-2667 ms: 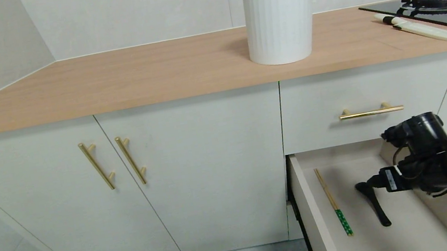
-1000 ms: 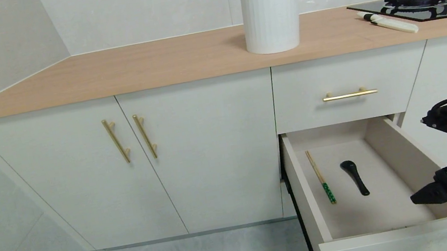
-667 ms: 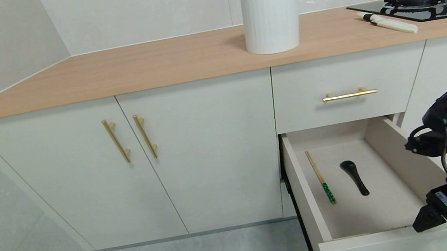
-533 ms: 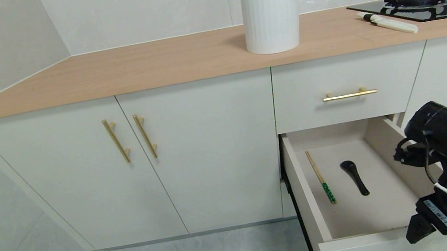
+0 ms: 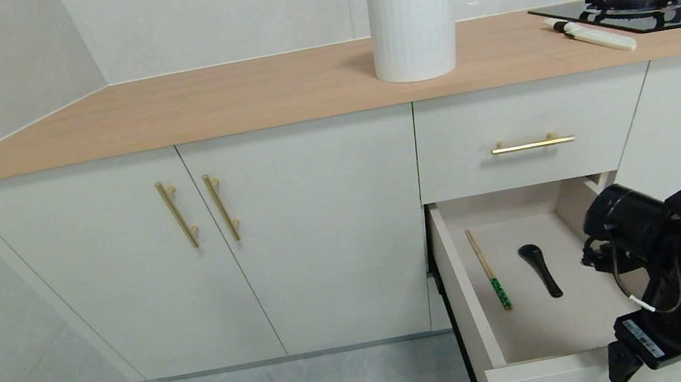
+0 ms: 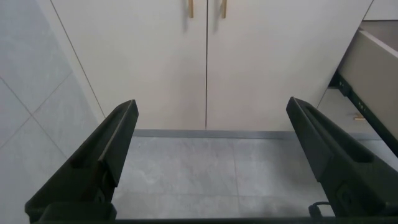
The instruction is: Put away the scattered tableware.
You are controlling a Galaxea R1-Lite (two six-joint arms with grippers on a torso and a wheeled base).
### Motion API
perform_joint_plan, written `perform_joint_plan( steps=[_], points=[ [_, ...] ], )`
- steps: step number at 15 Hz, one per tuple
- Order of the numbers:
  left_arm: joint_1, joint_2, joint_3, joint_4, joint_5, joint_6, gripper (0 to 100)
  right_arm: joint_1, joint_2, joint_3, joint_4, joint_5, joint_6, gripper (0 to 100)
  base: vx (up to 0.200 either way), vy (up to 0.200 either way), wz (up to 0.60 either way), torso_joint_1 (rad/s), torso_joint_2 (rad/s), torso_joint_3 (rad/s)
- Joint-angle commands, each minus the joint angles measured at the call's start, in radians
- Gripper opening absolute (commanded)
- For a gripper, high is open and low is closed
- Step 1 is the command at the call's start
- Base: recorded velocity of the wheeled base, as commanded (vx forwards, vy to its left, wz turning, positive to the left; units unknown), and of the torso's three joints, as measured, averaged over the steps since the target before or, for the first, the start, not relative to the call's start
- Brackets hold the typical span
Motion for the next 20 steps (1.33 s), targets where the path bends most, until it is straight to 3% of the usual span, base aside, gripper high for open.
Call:
perform_joint_plan(
  steps=[1,7,11,20],
  points=[
    [0.0,0.0,0.0,0.0,0.001,-0.001,100,-0.002,0.03,-0.013,-0.004,-0.003,0.022,100,0.0,0.0,0.0,0.0,0.0,0.0],
    [0.0,0.0,0.0,0.0,0.001,-0.001,100,-0.048,0.043,-0.007,-0.094,-0.029,0.028,100,0.0,0.0,0.0,0.0,0.0,0.0],
    [0.0,0.0,0.0,0.0,0.001,-0.001,100,-0.073,0.058,0.001,-0.219,-0.094,0.074,100,0.0,0.0,0.0,0.0,0.0,0.0],
    [0.0,0.0,0.0,0.0,0.001,-0.001,100,-0.134,0.187,-0.059,-0.481,-0.103,0.065,100,0.0,0.0,0.0,0.0,0.0,0.0]
  ],
)
